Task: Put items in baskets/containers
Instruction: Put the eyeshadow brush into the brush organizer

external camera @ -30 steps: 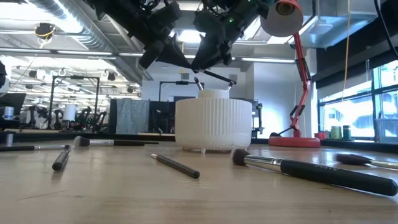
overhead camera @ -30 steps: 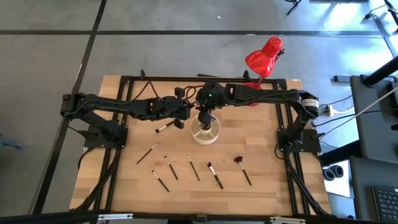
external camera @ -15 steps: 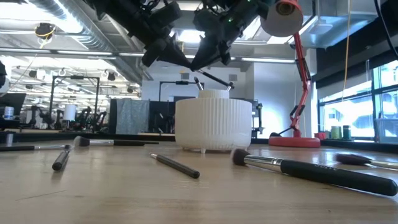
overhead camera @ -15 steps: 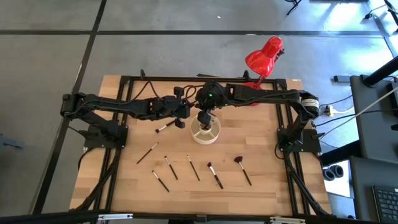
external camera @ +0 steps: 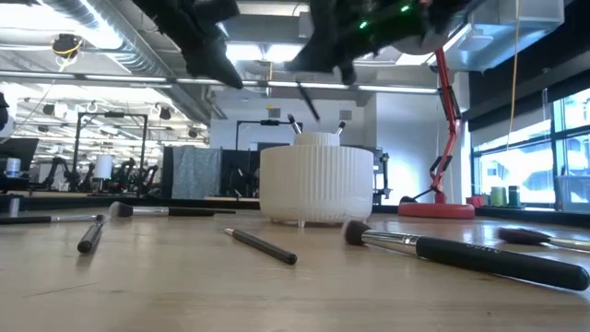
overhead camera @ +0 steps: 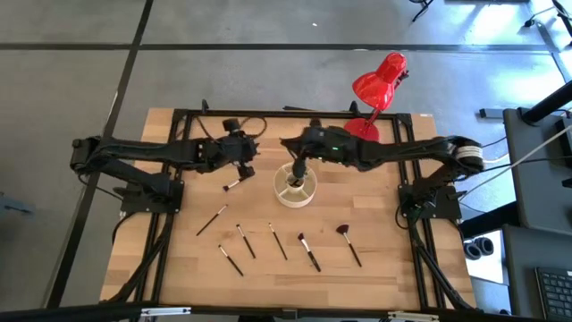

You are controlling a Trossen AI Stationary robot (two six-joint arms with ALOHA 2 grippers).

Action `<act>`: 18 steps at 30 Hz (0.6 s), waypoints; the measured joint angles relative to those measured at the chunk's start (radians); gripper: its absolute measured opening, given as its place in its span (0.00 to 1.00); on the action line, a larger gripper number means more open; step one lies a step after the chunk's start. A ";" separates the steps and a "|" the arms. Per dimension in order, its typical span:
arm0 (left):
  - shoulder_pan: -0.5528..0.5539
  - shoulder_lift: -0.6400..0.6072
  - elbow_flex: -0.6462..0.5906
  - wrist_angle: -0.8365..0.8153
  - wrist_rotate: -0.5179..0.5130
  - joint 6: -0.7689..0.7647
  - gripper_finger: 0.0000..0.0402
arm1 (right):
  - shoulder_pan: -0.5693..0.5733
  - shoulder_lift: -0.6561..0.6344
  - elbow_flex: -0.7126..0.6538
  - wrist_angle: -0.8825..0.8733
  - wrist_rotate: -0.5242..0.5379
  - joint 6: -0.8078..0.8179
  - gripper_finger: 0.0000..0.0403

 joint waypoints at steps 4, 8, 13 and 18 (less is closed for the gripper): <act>0.035 -0.071 -0.036 -0.008 0.084 -0.059 0.37 | 0.035 -0.080 -0.144 0.199 0.003 0.033 0.02; 0.098 -0.106 -0.107 0.016 0.218 -0.037 0.40 | 0.095 -0.078 -0.302 0.510 0.043 0.035 0.02; 0.191 -0.108 -0.207 0.079 0.317 0.015 0.40 | 0.157 0.045 -0.440 0.863 0.158 -0.034 0.02; 0.275 -0.097 -0.267 0.082 0.353 0.011 0.39 | 0.169 0.126 -0.453 0.931 0.145 -0.065 0.04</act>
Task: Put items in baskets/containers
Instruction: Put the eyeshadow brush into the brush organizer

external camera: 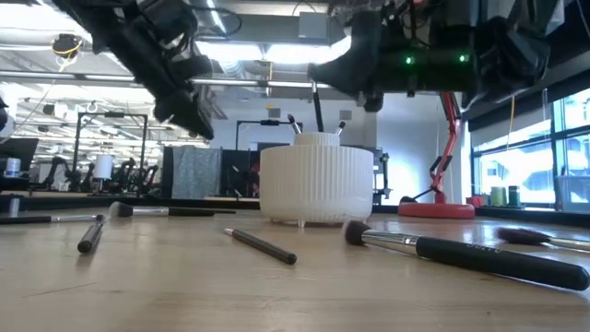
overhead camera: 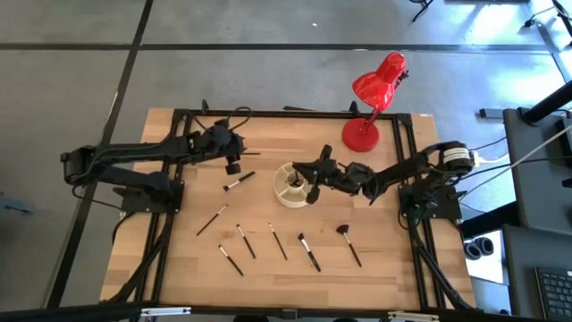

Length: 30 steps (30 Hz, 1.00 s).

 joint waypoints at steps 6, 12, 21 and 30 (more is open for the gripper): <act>0.046 0.009 -0.014 0.004 0.044 -0.001 0.39 | 0.000 0.048 0.015 -0.005 0.008 0.002 0.11; 0.069 0.026 -0.014 -0.006 0.130 -0.006 0.41 | 0.005 0.046 0.015 -0.013 0.090 0.001 0.18; 0.123 0.155 -0.014 -0.028 0.119 0.018 0.39 | 0.029 -0.026 0.016 -0.048 0.132 0.040 0.20; 0.222 0.265 -0.014 -0.042 0.093 -0.024 0.33 | 0.071 -0.144 0.016 -0.165 0.166 -0.024 0.21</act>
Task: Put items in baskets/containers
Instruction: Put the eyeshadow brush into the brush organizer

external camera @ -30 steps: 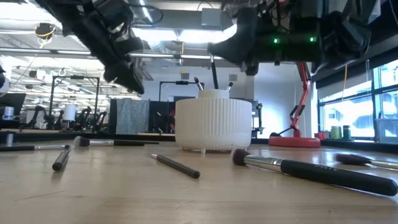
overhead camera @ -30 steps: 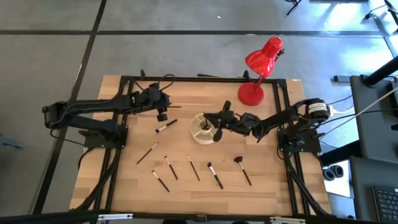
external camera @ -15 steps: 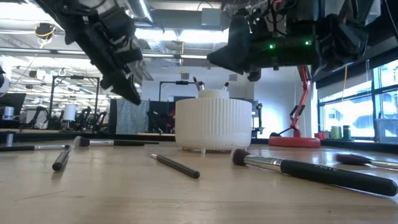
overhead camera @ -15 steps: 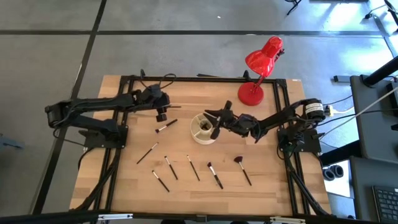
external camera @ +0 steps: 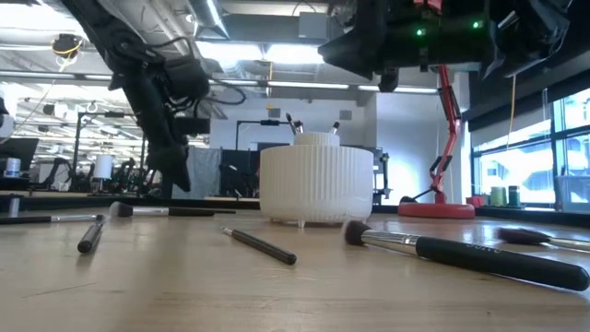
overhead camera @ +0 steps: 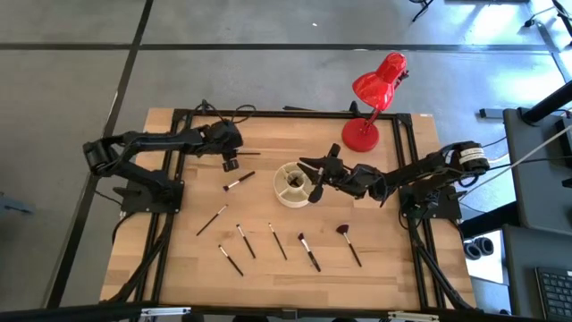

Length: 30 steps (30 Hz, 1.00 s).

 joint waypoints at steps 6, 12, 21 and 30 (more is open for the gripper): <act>0.067 0.027 0.000 -0.054 0.011 -0.062 0.30 | 0.001 -0.009 0.000 -0.030 0.000 0.002 0.21; 0.123 0.049 0.000 -0.108 0.098 -0.114 0.28 | 0.001 -0.009 0.000 -0.044 0.000 0.003 0.21; 0.141 0.079 0.000 -0.112 0.124 -0.112 0.27 | 0.001 -0.009 0.000 -0.045 -0.001 0.004 0.21; 0.141 0.142 0.006 -0.117 0.156 -0.066 0.26 | 0.001 -0.009 0.000 -0.045 -0.001 0.006 0.21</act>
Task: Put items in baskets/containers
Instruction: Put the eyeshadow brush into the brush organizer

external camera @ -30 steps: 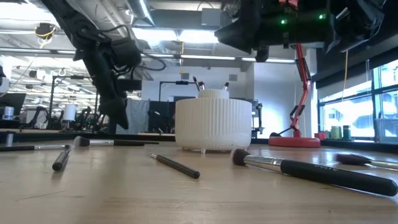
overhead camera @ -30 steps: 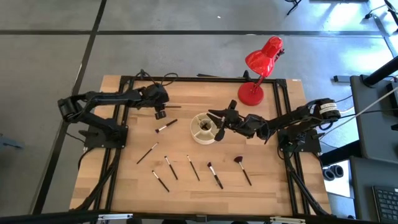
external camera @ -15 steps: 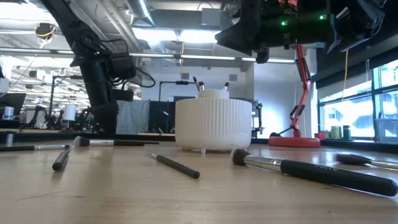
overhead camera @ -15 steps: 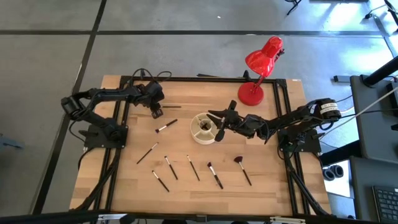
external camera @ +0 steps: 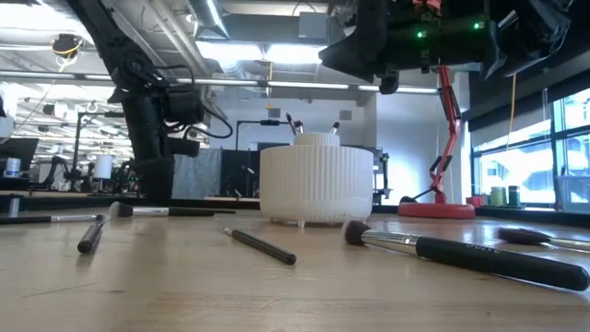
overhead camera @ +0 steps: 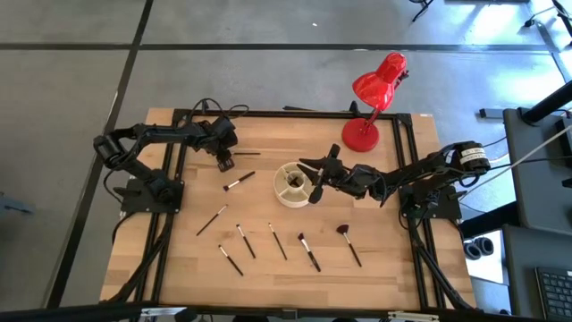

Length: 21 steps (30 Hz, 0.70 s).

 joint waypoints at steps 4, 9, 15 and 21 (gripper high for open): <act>-0.001 0.001 0.001 -0.028 -0.009 0.004 0.19 | 0.000 0.000 0.000 0.000 0.000 0.000 0.21; 0.003 0.001 0.001 -0.042 0.006 0.006 0.03 | 0.000 0.000 0.000 0.000 0.000 0.000 0.21; -0.006 0.003 0.010 -0.048 -0.017 0.043 0.01 | 0.000 0.000 0.000 0.000 -0.001 0.000 0.21; -0.048 -0.037 0.035 -0.070 -0.059 0.053 0.01 | 0.000 0.000 0.000 -0.008 -0.001 0.000 0.21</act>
